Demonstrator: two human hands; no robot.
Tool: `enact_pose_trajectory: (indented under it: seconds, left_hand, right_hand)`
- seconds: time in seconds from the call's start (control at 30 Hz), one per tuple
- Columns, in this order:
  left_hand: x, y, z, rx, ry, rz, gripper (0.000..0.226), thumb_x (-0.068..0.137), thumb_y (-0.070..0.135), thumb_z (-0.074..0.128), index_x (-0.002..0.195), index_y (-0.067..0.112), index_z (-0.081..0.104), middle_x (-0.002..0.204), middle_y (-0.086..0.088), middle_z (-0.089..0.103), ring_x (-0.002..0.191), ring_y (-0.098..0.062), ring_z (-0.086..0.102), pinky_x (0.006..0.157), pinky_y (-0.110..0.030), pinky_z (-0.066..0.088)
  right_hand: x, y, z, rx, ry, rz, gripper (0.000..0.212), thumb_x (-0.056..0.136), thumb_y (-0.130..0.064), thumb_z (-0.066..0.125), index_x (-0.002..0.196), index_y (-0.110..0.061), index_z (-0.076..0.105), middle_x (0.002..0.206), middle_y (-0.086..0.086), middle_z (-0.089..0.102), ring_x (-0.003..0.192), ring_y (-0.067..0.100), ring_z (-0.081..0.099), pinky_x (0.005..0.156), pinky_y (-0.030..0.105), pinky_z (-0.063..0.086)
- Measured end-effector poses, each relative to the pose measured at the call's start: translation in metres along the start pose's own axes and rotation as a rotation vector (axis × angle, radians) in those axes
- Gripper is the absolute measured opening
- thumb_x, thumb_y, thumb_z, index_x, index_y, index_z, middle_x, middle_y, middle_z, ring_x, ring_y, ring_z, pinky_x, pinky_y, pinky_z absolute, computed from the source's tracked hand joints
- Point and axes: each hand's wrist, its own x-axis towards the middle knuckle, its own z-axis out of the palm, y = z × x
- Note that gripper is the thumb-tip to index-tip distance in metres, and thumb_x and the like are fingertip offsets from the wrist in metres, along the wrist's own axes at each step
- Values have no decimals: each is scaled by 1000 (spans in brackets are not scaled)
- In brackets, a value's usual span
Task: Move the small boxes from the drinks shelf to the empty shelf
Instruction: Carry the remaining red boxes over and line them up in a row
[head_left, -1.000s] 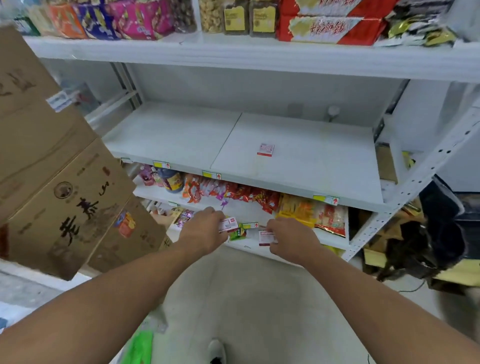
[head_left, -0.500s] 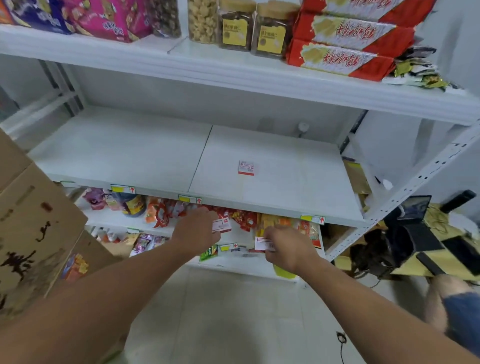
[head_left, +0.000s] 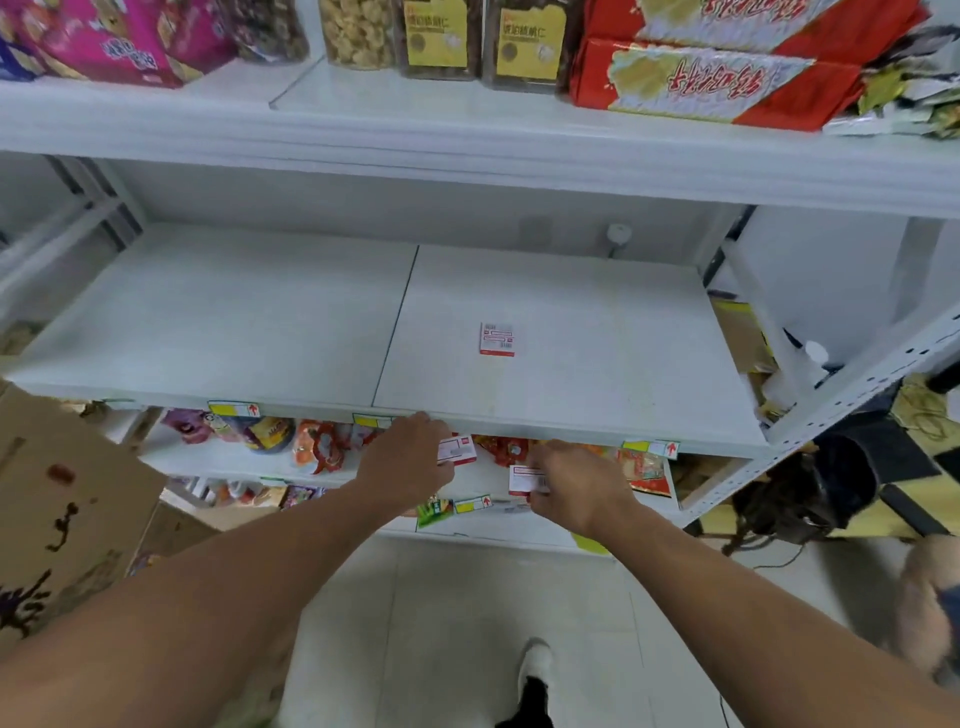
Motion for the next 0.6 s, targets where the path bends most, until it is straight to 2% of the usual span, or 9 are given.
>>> enact_pose_trajectory:
  seconds: [0.1,0.2,0.37,0.47,0.6]
  left_hand:
    - [28,10,-4,14,-30,-21,29,87,37,66,114,28,71,99,4,56,96,-21,60,80,-43,60]
    - [62,18,-6,17,-50,-38,38,90,37,69,125,24,70,107,2,58,104,-22,61,86,-43,59]
    - [110,31,-4,46,-50,-80,44,93,40,70,135,27,67,117,4,60,107,-18,61,84,-41,58]
    - [137,33,-5,73,-57,-96,43,94,39,70,135,27,67,120,4,61,110,-20,62,86,-41,58]
    - [170,31,3,54,-53,-74,43,95,38,72,136,26,68,119,4,63,105,-20,63,87,-42,60]
  right_hand:
    - [22,21,-3,46,-11,-8,37,88,-38,67,123,-26,63,120,1,65,114,28,63,74,35,46]
    - [44,43,-3,97,-30,-4,35,87,-33,66,121,-24,63,114,1,63,112,28,61,72,34,41]
    - [78,71,-1,123,-50,-29,29,87,-29,65,116,-24,62,109,-1,60,107,27,59,70,35,41]
    - [95,81,-2,129,-57,-24,29,86,-29,66,115,-25,63,108,-2,61,105,25,60,72,35,48]
    - [110,88,1,128,-99,-10,28,86,-28,65,114,-24,63,106,-2,61,104,25,60,77,37,55]
